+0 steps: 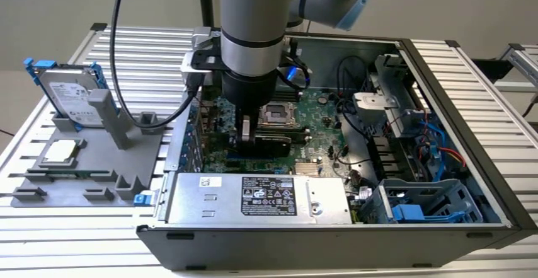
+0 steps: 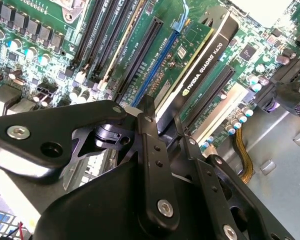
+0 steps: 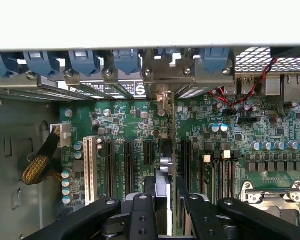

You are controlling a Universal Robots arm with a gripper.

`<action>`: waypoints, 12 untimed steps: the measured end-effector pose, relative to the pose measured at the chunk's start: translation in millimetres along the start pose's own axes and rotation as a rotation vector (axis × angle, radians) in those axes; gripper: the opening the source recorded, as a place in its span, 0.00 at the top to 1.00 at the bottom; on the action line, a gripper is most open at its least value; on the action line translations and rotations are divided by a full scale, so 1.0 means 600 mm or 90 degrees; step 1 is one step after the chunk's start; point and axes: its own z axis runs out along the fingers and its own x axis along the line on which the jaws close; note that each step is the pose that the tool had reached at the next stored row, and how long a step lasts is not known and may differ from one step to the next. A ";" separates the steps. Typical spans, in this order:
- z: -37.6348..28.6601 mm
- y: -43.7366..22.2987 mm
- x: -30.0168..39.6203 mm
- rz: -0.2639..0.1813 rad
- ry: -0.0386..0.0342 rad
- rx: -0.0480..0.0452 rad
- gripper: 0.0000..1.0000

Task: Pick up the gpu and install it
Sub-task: 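Insert the gpu into the slot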

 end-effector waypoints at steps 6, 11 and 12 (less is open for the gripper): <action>0.013 0.000 0.000 0.000 0.0009 -0.0004 1.00; 0.014 0.000 0.000 0.000 -0.0007 0.0002 0.00; 0.016 -0.001 -0.001 0.000 -0.0018 0.0009 0.00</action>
